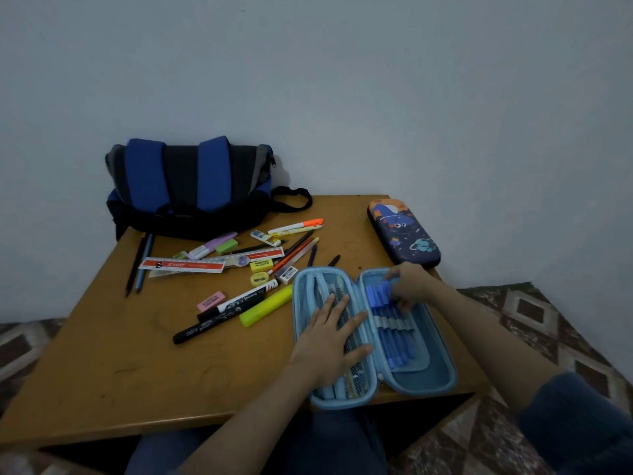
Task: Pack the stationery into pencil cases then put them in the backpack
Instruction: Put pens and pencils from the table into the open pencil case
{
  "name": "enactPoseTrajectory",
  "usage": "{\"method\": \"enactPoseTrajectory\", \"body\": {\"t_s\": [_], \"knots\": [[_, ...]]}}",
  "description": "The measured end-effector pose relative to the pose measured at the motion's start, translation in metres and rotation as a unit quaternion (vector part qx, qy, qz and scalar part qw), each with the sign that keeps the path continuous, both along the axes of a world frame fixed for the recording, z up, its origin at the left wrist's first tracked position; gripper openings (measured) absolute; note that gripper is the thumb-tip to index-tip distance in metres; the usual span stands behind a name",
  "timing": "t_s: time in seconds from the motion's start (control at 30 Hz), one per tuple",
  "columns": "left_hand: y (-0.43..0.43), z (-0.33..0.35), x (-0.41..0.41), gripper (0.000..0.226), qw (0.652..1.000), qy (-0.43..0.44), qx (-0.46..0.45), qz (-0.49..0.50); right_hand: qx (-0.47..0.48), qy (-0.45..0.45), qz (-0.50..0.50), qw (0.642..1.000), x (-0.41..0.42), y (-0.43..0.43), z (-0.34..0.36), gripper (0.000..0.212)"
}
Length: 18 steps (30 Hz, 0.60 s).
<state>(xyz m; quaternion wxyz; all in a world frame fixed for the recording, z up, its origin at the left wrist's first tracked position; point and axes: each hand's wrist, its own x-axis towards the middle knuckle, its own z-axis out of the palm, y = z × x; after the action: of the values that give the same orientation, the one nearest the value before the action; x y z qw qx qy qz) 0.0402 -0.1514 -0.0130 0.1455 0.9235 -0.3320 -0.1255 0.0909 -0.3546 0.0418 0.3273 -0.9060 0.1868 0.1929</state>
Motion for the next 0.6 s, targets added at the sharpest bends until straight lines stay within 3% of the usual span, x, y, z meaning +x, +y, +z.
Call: {"method": "enactPoseTrajectory", "body": {"t_s": [0.13, 0.27, 0.43, 0.6], "knots": [[0.0001, -0.0019, 0.0, 0.083, 1.0, 0.005, -0.011, 0.003, 0.006, 0.006, -0.001, 1.0, -0.0025, -0.0017, 0.0007, 0.036], [-0.0002, -0.0026, 0.0009, 0.085, 1.0, -0.002, -0.01, 0.003, 0.01, -0.012, 0.023, 1.0, -0.0029, -0.0001, 0.0002, 0.055], [-0.0001, -0.0025, 0.0016, 0.085, 1.0, -0.002, -0.01, 0.002, -0.011, -0.008, 0.043, 0.999, -0.0022, 0.0027, -0.0004, 0.043], [-0.0002, -0.0016, 0.0013, 0.086, 1.0, 0.006, -0.009, -0.001, -0.042, -0.018, 0.045, 0.998, -0.0022, 0.0018, -0.0036, 0.046]]}}
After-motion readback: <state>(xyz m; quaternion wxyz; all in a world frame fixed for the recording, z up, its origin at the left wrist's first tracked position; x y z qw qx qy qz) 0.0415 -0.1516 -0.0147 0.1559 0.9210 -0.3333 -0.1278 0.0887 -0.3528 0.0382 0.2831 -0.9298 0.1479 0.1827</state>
